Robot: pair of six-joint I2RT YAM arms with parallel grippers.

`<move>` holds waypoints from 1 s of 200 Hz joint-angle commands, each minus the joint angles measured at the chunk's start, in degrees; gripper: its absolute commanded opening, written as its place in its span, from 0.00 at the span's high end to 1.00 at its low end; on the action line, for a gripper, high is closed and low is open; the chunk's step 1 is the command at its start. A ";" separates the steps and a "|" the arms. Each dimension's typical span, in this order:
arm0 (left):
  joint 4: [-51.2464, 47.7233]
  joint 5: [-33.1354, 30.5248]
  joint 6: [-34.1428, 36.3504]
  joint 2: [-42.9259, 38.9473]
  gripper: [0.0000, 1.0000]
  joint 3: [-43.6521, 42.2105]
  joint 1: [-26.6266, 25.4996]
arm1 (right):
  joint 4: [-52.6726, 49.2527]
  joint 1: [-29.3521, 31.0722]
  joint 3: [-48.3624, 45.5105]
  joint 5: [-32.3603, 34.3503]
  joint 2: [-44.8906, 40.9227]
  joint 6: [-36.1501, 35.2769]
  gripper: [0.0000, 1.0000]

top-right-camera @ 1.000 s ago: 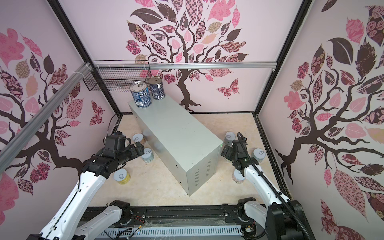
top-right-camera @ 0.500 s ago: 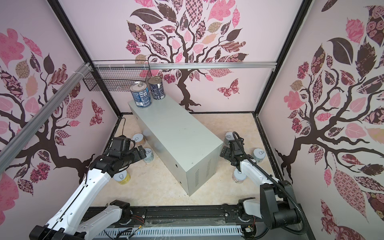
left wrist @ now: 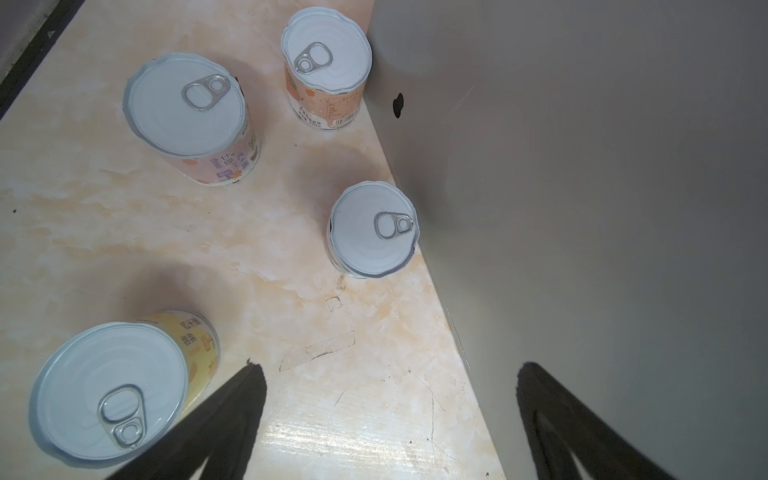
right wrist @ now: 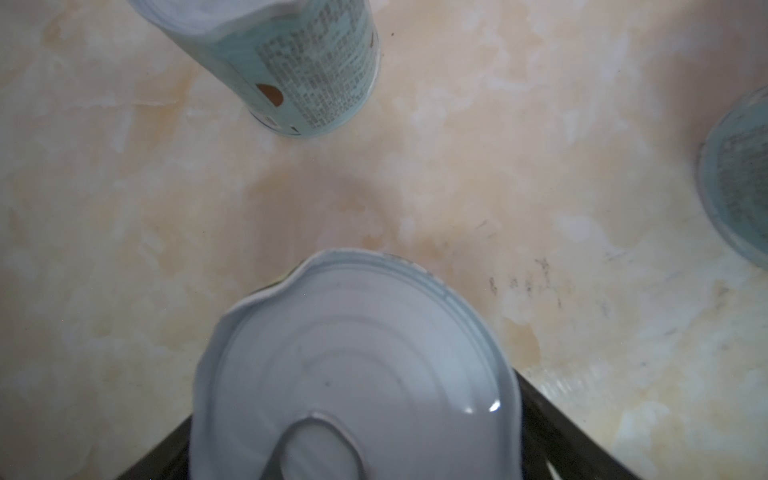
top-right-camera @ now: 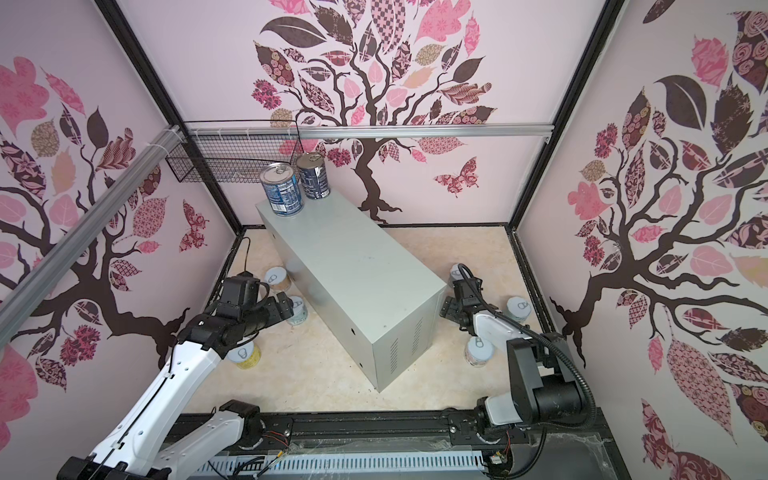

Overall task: Place and organize the canned foods onto the counter
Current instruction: 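Grasp the white-lidded green-labelled can on the floor with the right gripper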

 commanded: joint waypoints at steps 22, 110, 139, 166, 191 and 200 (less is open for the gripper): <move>0.97 0.90 0.92 -0.97 0.02 -1.17 0.27 | -1.33 -0.36 3.08 1.74 2.62 -0.52 0.19; 1.00 0.67 1.06 -1.96 0.02 -1.40 0.28 | -1.66 -0.34 2.74 1.09 0.03 -1.05 0.39; 0.98 0.43 1.12 -2.49 0.02 -1.52 0.29 | -2.65 -0.32 3.01 0.28 -2.43 -1.05 0.42; 0.98 0.24 1.07 -2.76 0.02 -1.61 0.26 | -4.14 -0.33 3.72 -0.70 -5.24 -0.88 0.42; 0.97 0.28 1.15 -2.98 0.02 -1.74 0.27 | -6.47 -0.34 5.38 -1.37 -8.13 -0.88 0.43; 0.96 0.18 1.19 -3.11 0.02 -1.78 0.25 | -7.44 -0.36 6.10 -1.45 -9.24 -1.03 0.43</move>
